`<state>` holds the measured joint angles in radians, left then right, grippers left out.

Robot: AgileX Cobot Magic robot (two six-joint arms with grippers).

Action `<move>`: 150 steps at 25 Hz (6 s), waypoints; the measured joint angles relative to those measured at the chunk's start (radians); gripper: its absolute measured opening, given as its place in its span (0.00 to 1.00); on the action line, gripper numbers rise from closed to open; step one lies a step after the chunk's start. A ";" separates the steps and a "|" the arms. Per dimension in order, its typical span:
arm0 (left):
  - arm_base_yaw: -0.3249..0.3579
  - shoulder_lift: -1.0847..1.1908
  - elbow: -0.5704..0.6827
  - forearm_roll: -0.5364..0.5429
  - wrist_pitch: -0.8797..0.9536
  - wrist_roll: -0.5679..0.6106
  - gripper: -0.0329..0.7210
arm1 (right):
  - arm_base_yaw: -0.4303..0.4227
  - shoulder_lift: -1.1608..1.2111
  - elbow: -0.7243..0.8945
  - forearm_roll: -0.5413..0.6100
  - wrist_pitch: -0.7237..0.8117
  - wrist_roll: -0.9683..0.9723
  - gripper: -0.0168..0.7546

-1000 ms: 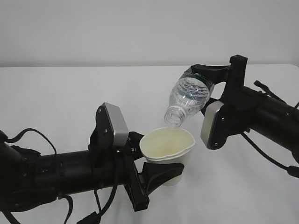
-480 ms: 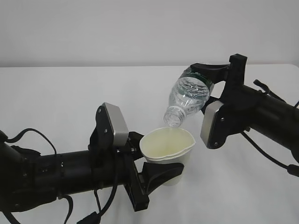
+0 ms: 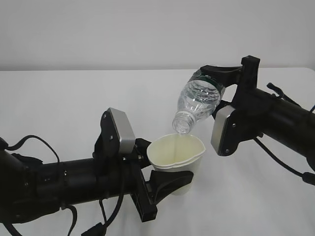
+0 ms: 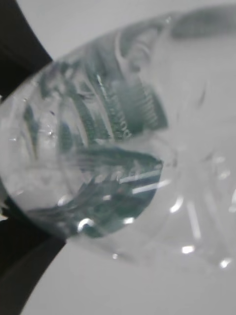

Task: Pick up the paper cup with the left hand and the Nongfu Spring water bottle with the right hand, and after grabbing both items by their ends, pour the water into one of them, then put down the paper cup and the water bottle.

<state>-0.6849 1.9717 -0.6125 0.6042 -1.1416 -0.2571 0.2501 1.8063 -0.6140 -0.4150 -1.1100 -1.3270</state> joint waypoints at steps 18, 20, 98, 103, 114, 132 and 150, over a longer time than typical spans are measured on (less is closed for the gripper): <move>0.000 0.000 0.000 0.000 0.000 0.000 0.61 | 0.000 0.000 0.000 0.000 0.000 -0.003 0.64; 0.000 0.000 0.000 0.000 0.000 0.000 0.61 | 0.000 0.000 0.000 0.000 0.000 -0.003 0.64; 0.000 0.000 0.000 -0.013 0.000 0.000 0.61 | 0.000 0.000 0.000 0.007 -0.002 -0.051 0.64; 0.000 0.000 0.000 -0.013 0.000 0.000 0.61 | 0.000 0.000 0.000 0.009 -0.002 -0.052 0.64; 0.000 0.000 0.000 -0.013 0.000 0.000 0.61 | 0.000 0.000 0.000 0.009 -0.002 -0.053 0.64; 0.000 0.000 0.000 -0.013 0.002 0.000 0.61 | 0.000 0.000 0.000 0.009 -0.002 -0.053 0.64; 0.000 0.000 0.000 -0.013 0.003 0.000 0.61 | 0.000 0.000 0.000 0.009 -0.004 -0.055 0.64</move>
<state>-0.6849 1.9717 -0.6125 0.5913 -1.1382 -0.2571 0.2501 1.8063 -0.6140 -0.4064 -1.1137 -1.3822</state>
